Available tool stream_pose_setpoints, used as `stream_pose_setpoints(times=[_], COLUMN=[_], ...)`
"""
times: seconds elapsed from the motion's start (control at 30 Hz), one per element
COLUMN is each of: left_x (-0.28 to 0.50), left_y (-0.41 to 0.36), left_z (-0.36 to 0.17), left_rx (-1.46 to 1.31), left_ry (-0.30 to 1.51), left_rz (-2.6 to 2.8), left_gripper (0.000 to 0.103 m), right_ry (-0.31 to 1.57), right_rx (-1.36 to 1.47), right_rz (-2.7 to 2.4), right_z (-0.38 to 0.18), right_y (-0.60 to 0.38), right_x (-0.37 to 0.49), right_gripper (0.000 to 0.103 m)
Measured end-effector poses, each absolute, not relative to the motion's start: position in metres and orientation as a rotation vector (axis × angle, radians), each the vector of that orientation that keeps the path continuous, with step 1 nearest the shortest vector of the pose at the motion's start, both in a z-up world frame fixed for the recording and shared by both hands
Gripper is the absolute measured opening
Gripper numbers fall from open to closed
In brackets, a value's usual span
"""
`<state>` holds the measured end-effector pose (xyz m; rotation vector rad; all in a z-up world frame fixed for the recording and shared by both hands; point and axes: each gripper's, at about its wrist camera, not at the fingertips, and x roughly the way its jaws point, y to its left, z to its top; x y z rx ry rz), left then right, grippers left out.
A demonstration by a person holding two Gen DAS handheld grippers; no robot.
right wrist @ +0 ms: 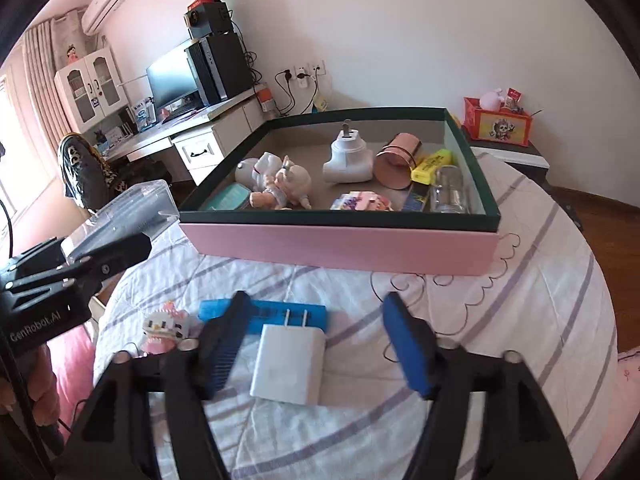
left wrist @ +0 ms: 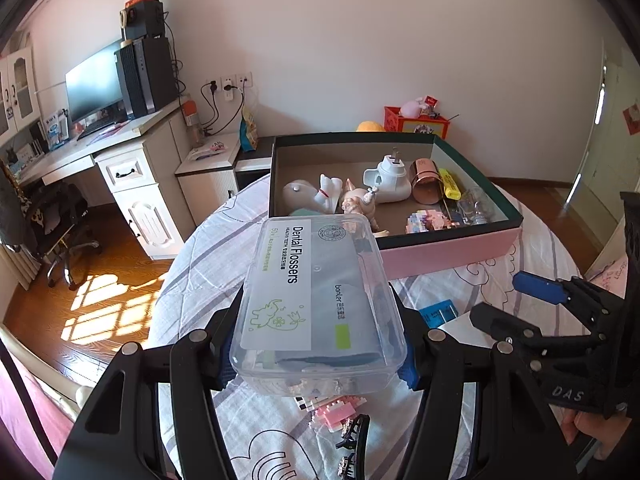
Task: Organize rigid objects
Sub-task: 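Grasp the white charger with right tool while left tool holds the flossers box, then lower the flossers box and white charger into the pink box, opening both tools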
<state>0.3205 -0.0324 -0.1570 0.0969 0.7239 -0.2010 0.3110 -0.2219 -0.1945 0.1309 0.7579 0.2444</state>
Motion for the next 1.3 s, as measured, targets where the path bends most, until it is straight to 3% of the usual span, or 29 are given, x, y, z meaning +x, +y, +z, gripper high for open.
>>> stream_pose_setpoints(times=[0.27,0.3,0.33,0.4,0.93,1.3], left_x=[0.318,0.318,0.318,0.318,0.347,0.457], left_y=[-0.034,-0.035,-0.035,-0.034,-0.056,-0.09], left_z=[-0.162,-0.163,-0.163,-0.163,-0.138,-0.149], left_rx=[0.104,0.106,0.106,0.103,0.114,0.129], left_ry=[0.742,0.743,0.744,0.746,0.694,0.796], left_rz=[-0.198,-0.196,-0.194,-0.195,-0.265,-0.312], left_gripper=[0.061,0.061,0.061,0.061,0.061,0.061], right_ry=[0.849,0.857,0.862,0.871,0.657,0.753], right_rx=[0.111,0.098,0.083,0.078,0.083,0.056], right_rz=[0.268,0.278,0.285,0.292,0.27,0.257], right_z=[-0.225,-0.227,-0.229,-0.23,-0.146,-0.157], right_y=[-0.201,-0.197,-0.194,-0.193,-0.235,-0.243], right_x=[0.312,0.313,0.314,0.316,0.321,0.428], right_gripper=[0.079,0.074,0.051,0.043,0.043,0.043])
